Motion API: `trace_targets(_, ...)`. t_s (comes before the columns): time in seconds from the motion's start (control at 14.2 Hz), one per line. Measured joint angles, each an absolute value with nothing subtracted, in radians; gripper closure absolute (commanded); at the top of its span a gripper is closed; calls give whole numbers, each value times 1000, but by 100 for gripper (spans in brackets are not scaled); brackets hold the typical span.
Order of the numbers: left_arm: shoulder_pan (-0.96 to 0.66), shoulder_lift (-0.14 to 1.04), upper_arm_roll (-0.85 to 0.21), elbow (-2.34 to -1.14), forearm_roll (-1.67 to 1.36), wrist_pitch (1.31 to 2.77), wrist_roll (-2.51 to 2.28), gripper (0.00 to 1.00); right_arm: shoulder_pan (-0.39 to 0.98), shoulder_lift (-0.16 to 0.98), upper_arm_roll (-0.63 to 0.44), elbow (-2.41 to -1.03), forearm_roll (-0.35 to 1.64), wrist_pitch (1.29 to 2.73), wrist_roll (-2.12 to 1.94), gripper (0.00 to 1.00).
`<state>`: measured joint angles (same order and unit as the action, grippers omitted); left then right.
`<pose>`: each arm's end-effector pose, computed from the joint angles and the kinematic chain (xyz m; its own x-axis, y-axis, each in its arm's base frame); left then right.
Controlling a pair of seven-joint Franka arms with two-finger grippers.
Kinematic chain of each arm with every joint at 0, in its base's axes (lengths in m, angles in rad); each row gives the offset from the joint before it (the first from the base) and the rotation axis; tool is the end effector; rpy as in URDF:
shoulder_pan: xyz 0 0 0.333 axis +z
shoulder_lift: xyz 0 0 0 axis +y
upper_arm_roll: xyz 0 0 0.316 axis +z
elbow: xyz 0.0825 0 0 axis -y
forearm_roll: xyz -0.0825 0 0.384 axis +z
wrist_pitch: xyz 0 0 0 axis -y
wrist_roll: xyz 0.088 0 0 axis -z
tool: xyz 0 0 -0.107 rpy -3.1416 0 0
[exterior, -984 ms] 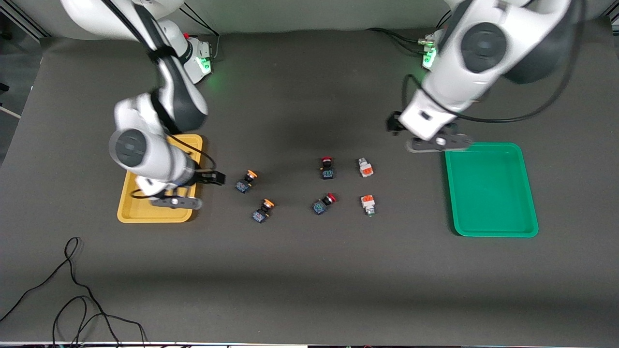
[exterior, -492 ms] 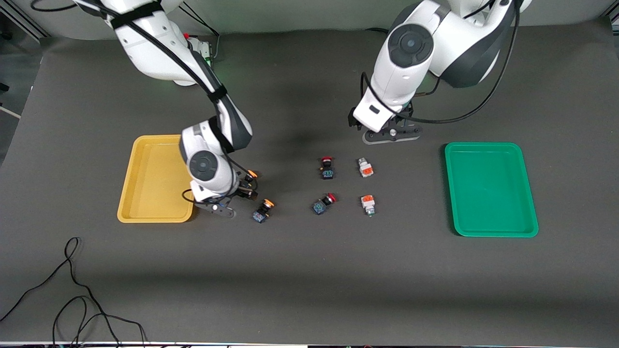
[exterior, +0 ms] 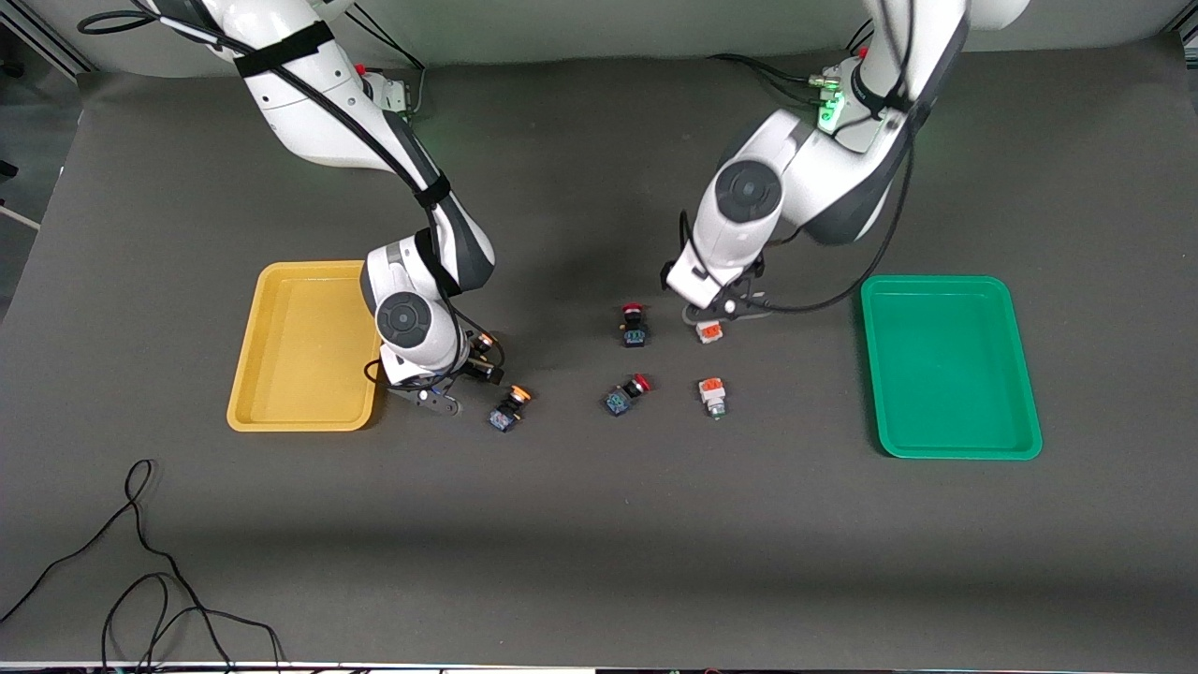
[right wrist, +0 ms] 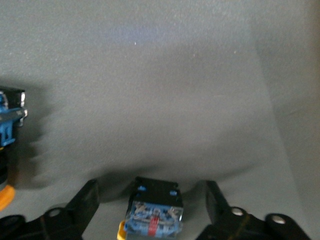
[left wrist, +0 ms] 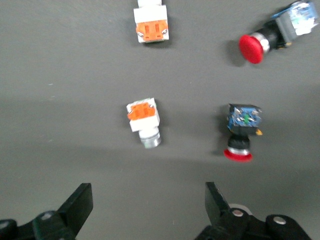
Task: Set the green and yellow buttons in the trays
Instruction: 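Grasp the black button with the right gripper while the left gripper grasps the white button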
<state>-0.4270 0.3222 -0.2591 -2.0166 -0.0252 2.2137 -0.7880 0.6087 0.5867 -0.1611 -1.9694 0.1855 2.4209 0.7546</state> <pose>0.4555 -0.3691 0.2882 0.9804 0.1254 -0.1521 0.1250 -0.9921 -0.0120 0.5390 0.2605 0.1624 0.9015 -0.4210 -0.1001 -0.4153 -0.9067 0.0734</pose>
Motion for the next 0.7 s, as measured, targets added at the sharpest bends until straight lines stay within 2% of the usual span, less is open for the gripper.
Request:
trace_targets(0.07,-428,363,-259,-2019,-11,2250,-801,0,610,580,-161,-1972,194,2421,755,100)
trace_targets(0.42,-428,480,-246,-2020,36,2357,-816,0,610,554,-165,-1976,200,2382,756,100)
trace_targets(0.56,-426,510,-237,-2020,66,2387,-818,1,599,515,-189,-1947,200,2268,729,100)
trace_targets(0.63,-423,522,-234,-2020,77,2402,-819,7,575,482,-204,-1907,200,2146,677,100)
trace_targets(0.7,-418,531,-232,-2020,85,2412,-819,21,536,446,-212,-1858,201,2023,609,100)
